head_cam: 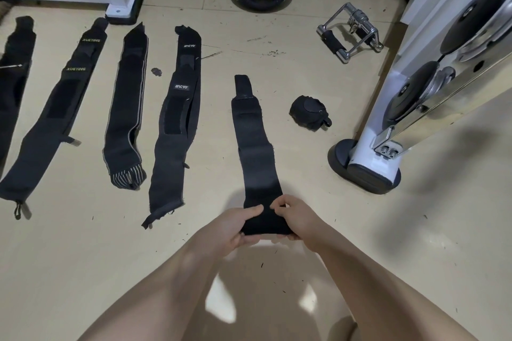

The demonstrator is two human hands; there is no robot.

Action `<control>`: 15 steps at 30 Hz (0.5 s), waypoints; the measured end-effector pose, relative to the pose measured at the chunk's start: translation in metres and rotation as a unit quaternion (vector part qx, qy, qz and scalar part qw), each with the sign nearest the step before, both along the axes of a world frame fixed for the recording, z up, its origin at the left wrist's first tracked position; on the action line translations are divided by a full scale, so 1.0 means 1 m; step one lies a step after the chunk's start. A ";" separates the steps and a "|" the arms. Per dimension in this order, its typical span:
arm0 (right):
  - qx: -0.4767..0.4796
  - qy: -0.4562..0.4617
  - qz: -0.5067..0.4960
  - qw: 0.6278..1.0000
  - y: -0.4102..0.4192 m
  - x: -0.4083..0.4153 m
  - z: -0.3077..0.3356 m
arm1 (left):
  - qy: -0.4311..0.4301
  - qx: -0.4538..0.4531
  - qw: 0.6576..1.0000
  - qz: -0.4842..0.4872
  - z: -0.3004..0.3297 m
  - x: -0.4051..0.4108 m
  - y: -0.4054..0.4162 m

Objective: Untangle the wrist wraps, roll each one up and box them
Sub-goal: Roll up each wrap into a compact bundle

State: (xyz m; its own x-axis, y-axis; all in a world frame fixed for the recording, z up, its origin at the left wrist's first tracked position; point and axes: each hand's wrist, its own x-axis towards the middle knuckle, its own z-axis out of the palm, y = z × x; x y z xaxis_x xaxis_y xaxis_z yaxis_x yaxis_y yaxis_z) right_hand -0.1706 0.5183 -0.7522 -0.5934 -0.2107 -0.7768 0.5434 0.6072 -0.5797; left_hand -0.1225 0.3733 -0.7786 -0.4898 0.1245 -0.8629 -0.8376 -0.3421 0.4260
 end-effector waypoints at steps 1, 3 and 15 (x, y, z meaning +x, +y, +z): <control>-0.009 -0.005 0.010 1.000 -0.001 0.001 0.002 | 0.001 -0.002 1.000 -0.011 0.001 0.000 0.002; -0.019 -0.015 0.014 1.000 -0.003 0.000 0.005 | -0.003 -0.005 1.000 -0.015 0.000 0.001 0.006; -0.094 -0.003 0.053 0.994 0.003 0.000 0.003 | -0.113 -0.039 0.993 0.018 0.006 -0.004 0.005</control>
State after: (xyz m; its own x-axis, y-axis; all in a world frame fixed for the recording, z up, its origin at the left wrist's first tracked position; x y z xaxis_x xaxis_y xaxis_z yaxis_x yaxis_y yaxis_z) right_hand -0.1709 0.5216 -0.7490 -0.5560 -0.4140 -0.7208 0.4855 0.5422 -0.6858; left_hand -0.1266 0.3785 -0.7727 -0.2849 0.0399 -0.9577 -0.9031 -0.3462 0.2542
